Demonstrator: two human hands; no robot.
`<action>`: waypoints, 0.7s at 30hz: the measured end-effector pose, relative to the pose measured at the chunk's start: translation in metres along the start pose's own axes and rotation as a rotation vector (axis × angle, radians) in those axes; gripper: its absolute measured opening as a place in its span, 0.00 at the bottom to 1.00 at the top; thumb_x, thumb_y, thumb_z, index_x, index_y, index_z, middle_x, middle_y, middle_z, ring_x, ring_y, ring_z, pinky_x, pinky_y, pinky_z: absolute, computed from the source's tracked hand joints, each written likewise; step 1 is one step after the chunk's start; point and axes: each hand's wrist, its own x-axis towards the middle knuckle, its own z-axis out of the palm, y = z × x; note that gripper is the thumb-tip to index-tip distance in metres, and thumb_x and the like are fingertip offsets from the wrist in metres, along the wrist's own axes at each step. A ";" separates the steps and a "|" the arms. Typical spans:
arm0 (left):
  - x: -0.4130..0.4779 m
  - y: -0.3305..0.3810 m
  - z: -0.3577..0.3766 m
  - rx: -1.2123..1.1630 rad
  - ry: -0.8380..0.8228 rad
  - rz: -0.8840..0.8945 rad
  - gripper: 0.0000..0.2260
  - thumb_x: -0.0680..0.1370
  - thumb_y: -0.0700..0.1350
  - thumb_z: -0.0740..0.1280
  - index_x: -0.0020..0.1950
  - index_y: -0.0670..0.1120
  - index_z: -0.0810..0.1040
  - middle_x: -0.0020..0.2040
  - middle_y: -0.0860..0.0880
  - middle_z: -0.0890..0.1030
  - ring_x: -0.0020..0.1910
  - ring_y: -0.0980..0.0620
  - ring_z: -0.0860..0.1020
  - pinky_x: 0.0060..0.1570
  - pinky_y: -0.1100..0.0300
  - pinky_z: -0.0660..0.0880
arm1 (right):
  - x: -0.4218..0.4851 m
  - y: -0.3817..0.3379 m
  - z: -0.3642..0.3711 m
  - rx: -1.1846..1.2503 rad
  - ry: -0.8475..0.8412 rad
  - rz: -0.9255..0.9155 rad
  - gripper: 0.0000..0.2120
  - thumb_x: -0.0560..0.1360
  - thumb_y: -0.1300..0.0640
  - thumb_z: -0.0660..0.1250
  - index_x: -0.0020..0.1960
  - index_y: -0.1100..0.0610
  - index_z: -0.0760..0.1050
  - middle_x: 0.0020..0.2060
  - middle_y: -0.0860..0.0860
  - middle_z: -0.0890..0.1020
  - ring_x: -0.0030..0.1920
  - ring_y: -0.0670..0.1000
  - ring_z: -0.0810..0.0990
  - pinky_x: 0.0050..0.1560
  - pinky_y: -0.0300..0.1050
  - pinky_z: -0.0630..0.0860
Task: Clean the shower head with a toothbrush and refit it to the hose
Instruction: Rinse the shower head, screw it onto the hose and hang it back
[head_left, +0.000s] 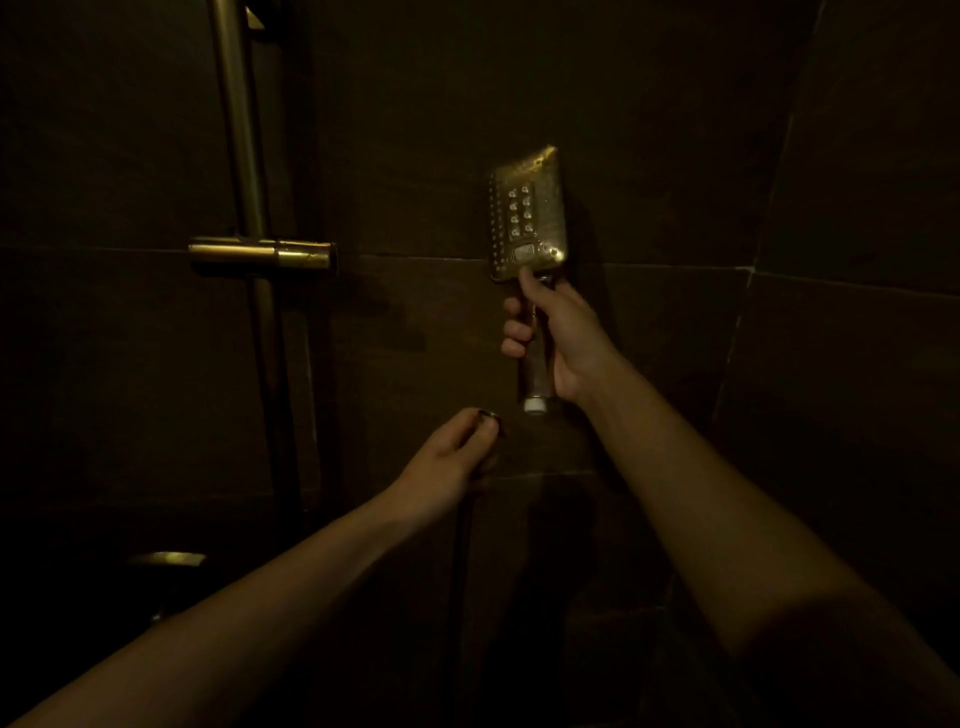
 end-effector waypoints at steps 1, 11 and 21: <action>-0.003 -0.002 0.001 0.017 -0.010 0.009 0.08 0.84 0.43 0.55 0.55 0.40 0.70 0.34 0.49 0.66 0.28 0.58 0.65 0.30 0.63 0.62 | -0.001 0.003 0.001 0.004 0.000 -0.012 0.11 0.79 0.57 0.68 0.58 0.57 0.70 0.34 0.50 0.73 0.26 0.45 0.68 0.24 0.39 0.66; -0.017 -0.018 0.003 -0.109 -0.019 0.014 0.09 0.81 0.42 0.62 0.54 0.40 0.78 0.33 0.49 0.73 0.27 0.59 0.69 0.30 0.66 0.66 | -0.015 0.035 0.013 -0.018 -0.045 -0.135 0.07 0.79 0.62 0.66 0.45 0.55 0.69 0.25 0.46 0.67 0.21 0.42 0.62 0.20 0.36 0.62; -0.028 -0.031 0.003 -0.597 -0.158 -0.184 0.15 0.78 0.44 0.60 0.59 0.36 0.76 0.35 0.48 0.73 0.28 0.56 0.67 0.32 0.60 0.66 | -0.028 0.051 0.006 0.037 -0.035 -0.203 0.07 0.79 0.62 0.66 0.46 0.54 0.69 0.25 0.45 0.66 0.21 0.42 0.62 0.20 0.36 0.61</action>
